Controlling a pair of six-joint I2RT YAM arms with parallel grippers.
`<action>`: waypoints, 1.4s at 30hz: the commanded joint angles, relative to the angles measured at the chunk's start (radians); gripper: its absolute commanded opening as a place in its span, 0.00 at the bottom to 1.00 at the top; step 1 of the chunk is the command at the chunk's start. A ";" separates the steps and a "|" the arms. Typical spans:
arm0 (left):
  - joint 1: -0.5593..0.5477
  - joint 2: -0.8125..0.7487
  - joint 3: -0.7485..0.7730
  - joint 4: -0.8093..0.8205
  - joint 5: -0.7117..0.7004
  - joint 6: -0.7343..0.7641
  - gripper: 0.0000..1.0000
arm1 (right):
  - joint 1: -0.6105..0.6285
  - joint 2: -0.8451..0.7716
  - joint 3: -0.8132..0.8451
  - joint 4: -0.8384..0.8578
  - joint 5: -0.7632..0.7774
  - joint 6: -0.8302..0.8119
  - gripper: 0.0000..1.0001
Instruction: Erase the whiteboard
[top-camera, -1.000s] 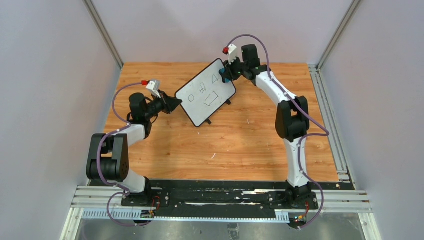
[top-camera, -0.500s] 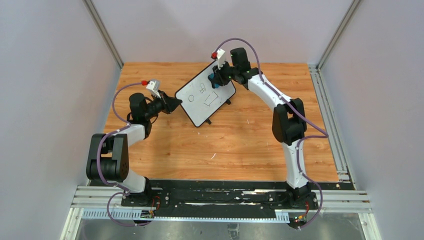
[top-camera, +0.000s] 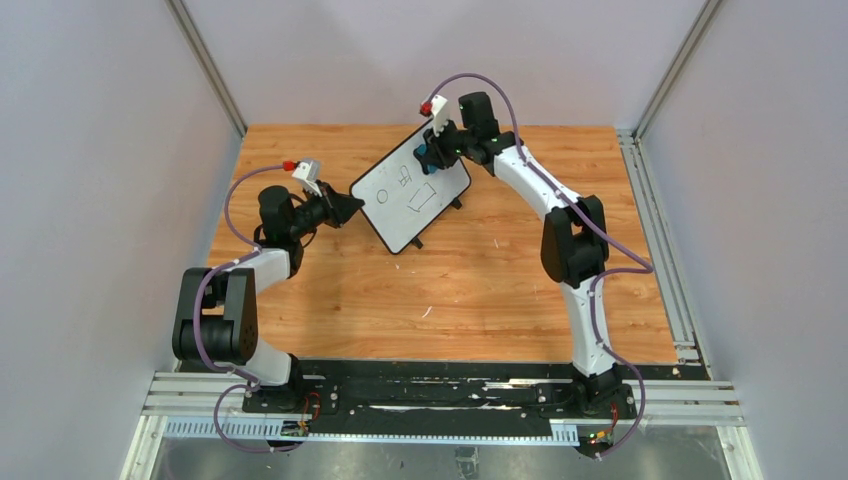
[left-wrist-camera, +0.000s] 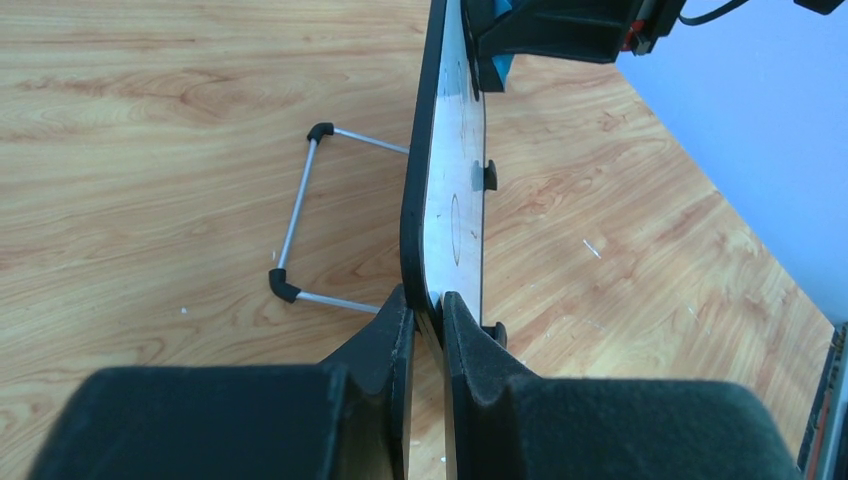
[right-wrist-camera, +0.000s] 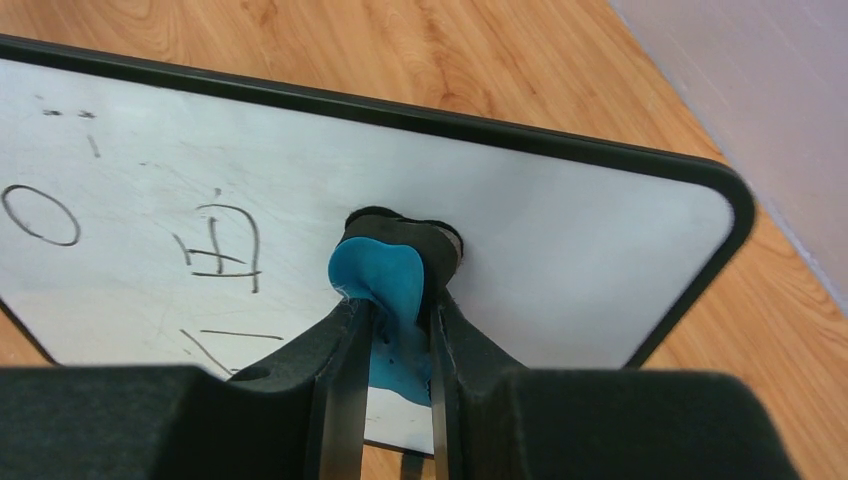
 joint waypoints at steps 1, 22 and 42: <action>0.006 -0.010 -0.001 -0.063 -0.036 0.115 0.00 | -0.059 0.065 0.076 0.038 0.050 -0.035 0.01; 0.006 -0.004 0.005 -0.081 -0.035 0.125 0.00 | -0.017 -0.012 -0.076 0.053 -0.046 0.003 0.01; 0.006 -0.011 -0.001 -0.082 -0.026 0.128 0.00 | -0.093 0.019 -0.051 0.057 0.032 -0.034 0.01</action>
